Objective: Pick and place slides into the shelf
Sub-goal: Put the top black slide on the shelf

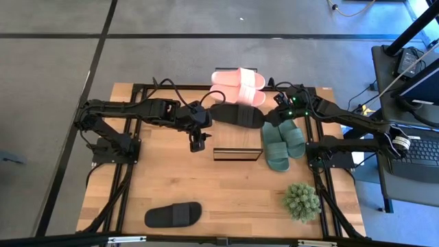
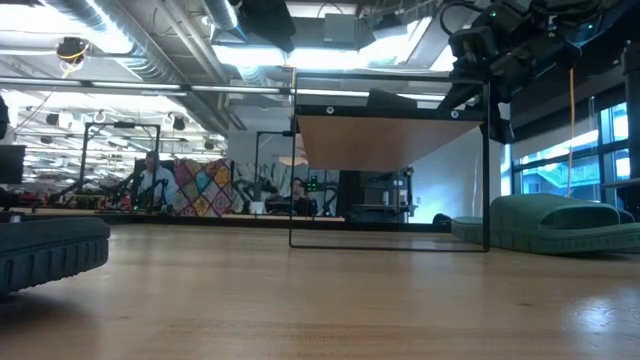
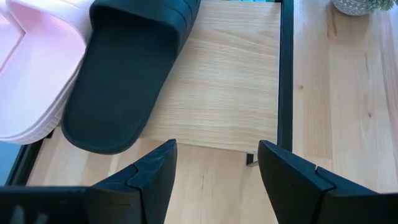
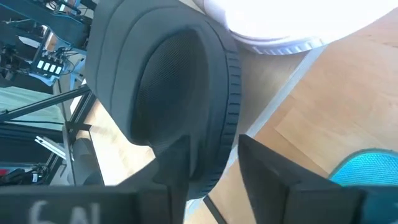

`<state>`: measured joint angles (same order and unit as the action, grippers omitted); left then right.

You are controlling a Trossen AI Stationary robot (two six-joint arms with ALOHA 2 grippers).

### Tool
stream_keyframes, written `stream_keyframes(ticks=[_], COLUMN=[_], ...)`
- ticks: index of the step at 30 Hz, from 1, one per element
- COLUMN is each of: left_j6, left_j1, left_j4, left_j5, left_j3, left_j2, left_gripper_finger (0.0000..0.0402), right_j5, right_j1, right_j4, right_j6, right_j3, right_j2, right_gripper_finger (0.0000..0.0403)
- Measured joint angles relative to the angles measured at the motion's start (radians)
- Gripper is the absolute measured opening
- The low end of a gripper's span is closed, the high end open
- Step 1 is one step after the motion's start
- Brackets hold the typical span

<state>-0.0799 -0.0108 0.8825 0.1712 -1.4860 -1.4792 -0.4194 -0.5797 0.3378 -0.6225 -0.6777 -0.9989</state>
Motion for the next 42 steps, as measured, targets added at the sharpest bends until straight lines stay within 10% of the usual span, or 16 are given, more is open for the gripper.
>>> stream_keyframes(ticks=[22, 33, 42], left_j6=[-0.024, -0.023, -0.024], left_j1=[0.0, 0.0, 0.0], left_j4=[0.007, 0.008, 0.008], left_j5=[0.0, 0.0, 0.0], left_j3=[0.0, 0.0, 0.0], left_j2=[0.0, 0.0, 0.0], left_gripper_finger=[0.0216, 0.0216, 0.0216], right_j5=[-0.05, -0.094, 0.11], right_j1=[0.005, 0.181, 0.358], right_j4=[-0.058, -0.227, -0.237], right_j6=[0.111, 0.274, 0.401], right_j3=[0.002, 0.002, 0.002], right_j2=[0.161, 0.163, 0.091], right_gripper_finger=[0.0198, 0.0198, 0.0198])
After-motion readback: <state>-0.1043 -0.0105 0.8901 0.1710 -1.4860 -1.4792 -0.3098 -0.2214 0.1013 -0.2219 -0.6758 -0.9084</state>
